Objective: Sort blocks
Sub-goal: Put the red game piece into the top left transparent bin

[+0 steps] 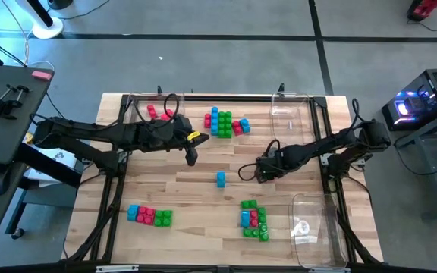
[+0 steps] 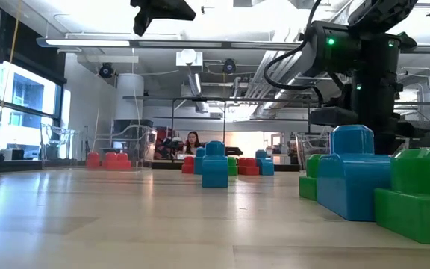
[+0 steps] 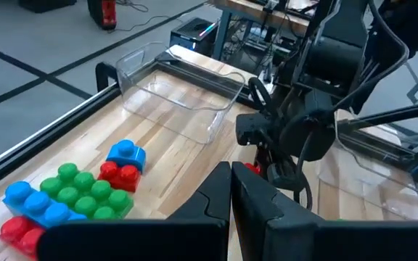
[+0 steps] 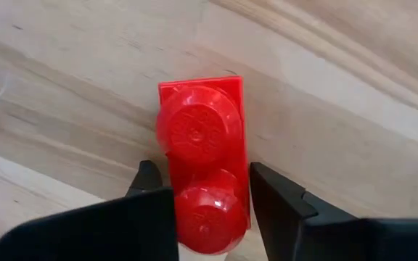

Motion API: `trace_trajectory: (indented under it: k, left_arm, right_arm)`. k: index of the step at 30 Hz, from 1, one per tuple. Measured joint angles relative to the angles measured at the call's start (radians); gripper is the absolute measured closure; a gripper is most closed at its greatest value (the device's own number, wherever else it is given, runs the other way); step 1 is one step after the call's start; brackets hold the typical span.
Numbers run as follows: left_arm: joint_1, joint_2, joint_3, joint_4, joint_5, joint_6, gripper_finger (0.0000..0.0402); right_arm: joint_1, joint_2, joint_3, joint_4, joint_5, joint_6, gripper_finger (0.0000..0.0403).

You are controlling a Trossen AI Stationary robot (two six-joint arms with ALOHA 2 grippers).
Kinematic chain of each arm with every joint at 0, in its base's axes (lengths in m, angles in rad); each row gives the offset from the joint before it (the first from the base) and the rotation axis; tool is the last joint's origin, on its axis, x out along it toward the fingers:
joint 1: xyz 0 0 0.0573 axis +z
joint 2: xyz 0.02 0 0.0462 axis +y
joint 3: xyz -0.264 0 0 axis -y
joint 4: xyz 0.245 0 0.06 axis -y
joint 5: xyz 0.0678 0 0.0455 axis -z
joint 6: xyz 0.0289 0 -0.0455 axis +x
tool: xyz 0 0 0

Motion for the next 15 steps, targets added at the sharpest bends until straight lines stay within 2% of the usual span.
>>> trace_trajectory:
  k: [3, 9, 12, 15]
  left_arm:
    - [0.000, -0.008, 0.000, 0.054, 0.013, 0.018, 0.0402]
    - [0.002, -0.094, 0.000, 0.227, 0.027, 0.199, 0.0401]
    - [0.008, -0.157, 0.000, 0.242, 0.013, 0.266, 0.0401]
    - [0.015, -0.213, 0.002, 0.220, -0.062, 0.257, 0.0399]
  right_arm:
    - [0.000, 0.000, 0.000, 0.004, -0.002, -0.018, 0.0333]
    - [0.001, -0.022, 0.013, -0.025, 0.007, -0.106, 0.0393]
    - [0.001, -0.067, 0.060, -0.045, 0.057, -0.163, 0.0389]
    - [0.000, -0.126, 0.124, -0.013, 0.131, -0.266, 0.0390]
